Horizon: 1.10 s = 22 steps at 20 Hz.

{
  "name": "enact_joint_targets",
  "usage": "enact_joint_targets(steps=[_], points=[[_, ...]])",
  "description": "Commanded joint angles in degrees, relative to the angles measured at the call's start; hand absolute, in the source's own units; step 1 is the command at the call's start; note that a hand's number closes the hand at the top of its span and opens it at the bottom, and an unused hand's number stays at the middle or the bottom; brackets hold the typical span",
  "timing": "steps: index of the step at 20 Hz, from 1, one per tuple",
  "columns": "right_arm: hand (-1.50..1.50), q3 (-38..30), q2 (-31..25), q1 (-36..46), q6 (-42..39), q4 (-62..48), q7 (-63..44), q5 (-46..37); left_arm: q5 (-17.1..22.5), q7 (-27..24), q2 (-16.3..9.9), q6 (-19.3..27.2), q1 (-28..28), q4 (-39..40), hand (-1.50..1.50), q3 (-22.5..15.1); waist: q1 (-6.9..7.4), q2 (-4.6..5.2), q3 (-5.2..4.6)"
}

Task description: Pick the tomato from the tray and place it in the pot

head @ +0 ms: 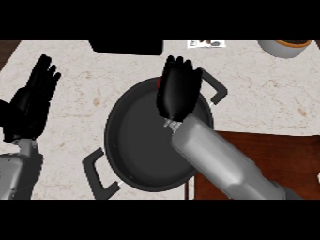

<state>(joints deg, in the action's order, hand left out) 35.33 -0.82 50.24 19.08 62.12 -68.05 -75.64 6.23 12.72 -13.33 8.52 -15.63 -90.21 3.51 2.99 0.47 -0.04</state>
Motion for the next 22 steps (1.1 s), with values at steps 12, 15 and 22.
enact_joint_targets(steps=[12, 15, 22], points=[[-1.50, -7.0, 0.8, -5.4, 29.3, -4.5, 10.8, 26.0, -0.2, -0.7, 0.1, -0.4, -0.6, 0.3, 0.00, 0.2, 1.35, 0.76, 0.19], [-1.50, -7.4, 0.8, -4.6, 37.1, -3.4, 13.5, 27.5, 0.1, 2.2, 0.3, -0.2, -0.5, -2.7, 0.00, -0.7, 1.38, 0.30, 0.23], [-1.50, -3.8, 0.8, -9.2, 49.4, 2.1, 17.1, 33.4, -0.4, -2.2, 0.6, -0.3, 3.6, -1.0, 0.00, 0.8, -0.90, -0.21, 0.08]])
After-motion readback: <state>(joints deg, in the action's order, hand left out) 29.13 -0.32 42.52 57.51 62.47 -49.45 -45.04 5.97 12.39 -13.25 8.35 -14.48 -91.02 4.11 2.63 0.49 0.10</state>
